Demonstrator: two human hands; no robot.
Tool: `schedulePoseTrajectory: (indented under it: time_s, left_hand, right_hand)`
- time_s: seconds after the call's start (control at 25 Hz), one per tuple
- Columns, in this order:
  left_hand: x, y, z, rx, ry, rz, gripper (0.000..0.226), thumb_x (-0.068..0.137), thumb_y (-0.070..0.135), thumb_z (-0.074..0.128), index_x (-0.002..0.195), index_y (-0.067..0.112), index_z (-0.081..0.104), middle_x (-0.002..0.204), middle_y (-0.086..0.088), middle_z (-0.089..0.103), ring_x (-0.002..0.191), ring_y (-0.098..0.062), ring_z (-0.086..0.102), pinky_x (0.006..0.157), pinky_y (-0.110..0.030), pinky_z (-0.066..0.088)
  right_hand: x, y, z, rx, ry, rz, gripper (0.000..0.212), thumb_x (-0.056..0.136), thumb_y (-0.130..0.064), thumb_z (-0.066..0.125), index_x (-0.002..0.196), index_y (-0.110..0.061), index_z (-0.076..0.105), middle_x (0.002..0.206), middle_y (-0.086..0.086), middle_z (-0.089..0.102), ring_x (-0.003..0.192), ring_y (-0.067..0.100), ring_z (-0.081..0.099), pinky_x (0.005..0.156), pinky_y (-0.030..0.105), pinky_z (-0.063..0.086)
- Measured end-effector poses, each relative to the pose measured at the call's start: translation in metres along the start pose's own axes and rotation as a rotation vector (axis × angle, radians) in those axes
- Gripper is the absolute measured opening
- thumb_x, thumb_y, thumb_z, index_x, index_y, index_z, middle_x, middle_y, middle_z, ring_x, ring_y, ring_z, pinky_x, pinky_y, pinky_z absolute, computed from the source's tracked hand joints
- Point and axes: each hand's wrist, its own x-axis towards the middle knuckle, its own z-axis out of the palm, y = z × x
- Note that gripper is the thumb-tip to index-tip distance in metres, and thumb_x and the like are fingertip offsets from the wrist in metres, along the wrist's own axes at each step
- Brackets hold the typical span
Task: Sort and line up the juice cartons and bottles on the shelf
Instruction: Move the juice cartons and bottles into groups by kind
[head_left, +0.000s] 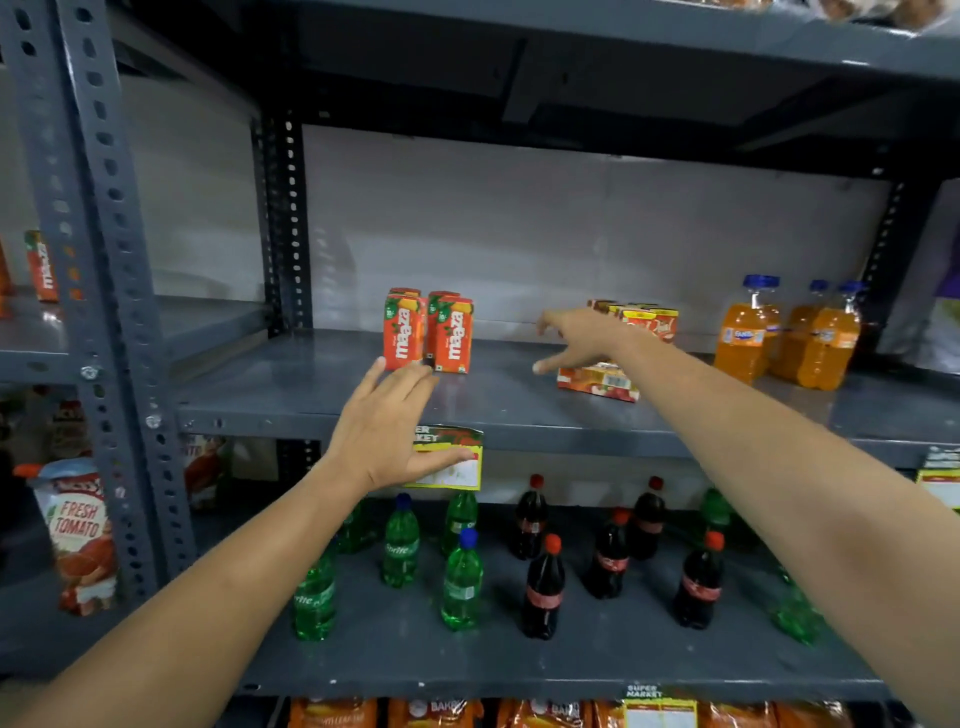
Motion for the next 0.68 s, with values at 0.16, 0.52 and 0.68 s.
schedulePoseTrajectory:
  time_s: [0.16, 0.52, 0.68]
  left_hand:
    - [0.027, 0.064, 0.013, -0.022, 0.001, 0.062, 0.091, 0.077, 0.08, 0.036, 0.122, 0.004, 0.058, 0.129, -0.012, 0.058, 0.127, -0.027, 0.048, 0.112, -0.049, 0.024]
    - [0.078, 0.16, 0.034, 0.005, -0.083, -0.002, 0.091, 0.08, 0.079, 0.021, 0.119, 0.007, 0.06, 0.122, -0.01, 0.063, 0.129, -0.025, 0.046, 0.115, -0.05, 0.016]
    - [0.102, 0.195, 0.039, 0.033, -0.085, -0.034, 0.095, 0.079, 0.08, 0.012, 0.117, 0.007, 0.062, 0.122, -0.009, 0.063, 0.131, -0.024, 0.044, 0.117, -0.05, 0.012]
  right_hand:
    - [-0.01, 0.023, 0.023, -0.087, -0.138, -0.06, 0.043, 0.088, -0.039, 0.06, 0.126, -0.02, 0.052, 0.135, 0.009, 0.056, 0.12, 0.03, 0.052, 0.1, 0.039, 0.042]
    - [-0.045, 0.09, -0.008, -0.015, 0.053, -0.244, 0.039, 0.071, -0.043, 0.076, 0.104, -0.025, 0.064, 0.11, -0.001, 0.065, 0.101, 0.019, 0.058, 0.082, 0.035, 0.048]
    - [-0.064, 0.142, -0.05, 0.052, -0.021, -0.204, 0.06, 0.074, -0.036, 0.076, 0.128, -0.024, 0.052, 0.122, 0.003, 0.058, 0.108, 0.022, 0.055, 0.081, 0.031, 0.048]
